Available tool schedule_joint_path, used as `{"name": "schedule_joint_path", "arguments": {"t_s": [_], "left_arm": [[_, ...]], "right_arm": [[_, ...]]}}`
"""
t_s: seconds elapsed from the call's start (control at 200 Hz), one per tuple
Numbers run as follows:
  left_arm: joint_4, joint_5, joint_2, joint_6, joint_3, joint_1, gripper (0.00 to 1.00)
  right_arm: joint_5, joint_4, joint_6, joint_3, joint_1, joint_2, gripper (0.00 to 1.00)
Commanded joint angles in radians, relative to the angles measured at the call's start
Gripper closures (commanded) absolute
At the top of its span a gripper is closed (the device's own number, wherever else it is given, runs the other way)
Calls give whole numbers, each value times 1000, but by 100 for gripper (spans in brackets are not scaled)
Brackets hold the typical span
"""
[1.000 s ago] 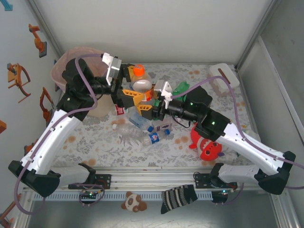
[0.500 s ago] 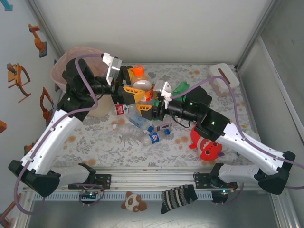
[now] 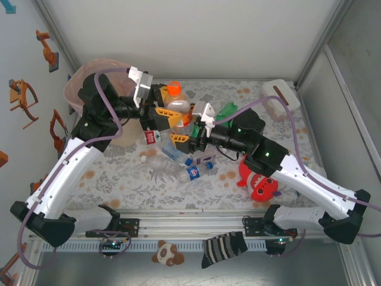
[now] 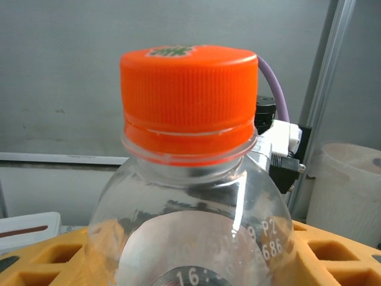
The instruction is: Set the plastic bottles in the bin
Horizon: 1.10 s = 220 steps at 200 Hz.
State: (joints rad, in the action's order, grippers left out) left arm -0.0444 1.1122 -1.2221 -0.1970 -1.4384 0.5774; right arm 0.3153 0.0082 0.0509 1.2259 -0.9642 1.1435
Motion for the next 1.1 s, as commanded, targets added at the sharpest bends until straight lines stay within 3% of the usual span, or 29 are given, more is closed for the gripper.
{"name": "schedule_joint_path", "arguments": {"t_s": [0.0, 0.265, 0.636, 1.097], "left_arm": [[56, -35, 25, 77, -37, 1, 47], [243, -255, 30, 182, -89, -46, 47], [510, -658, -15, 286, -229, -202, 49], [812, -935, -219, 446, -448, -429, 49]], "right_arm": [[-23, -17, 6, 13, 2, -36, 16], [-105, -60, 9, -27, 3, -108, 14], [-215, -114, 51, -33, 3, -154, 14], [-216, -129, 66, -19, 3, -131, 14]]}}
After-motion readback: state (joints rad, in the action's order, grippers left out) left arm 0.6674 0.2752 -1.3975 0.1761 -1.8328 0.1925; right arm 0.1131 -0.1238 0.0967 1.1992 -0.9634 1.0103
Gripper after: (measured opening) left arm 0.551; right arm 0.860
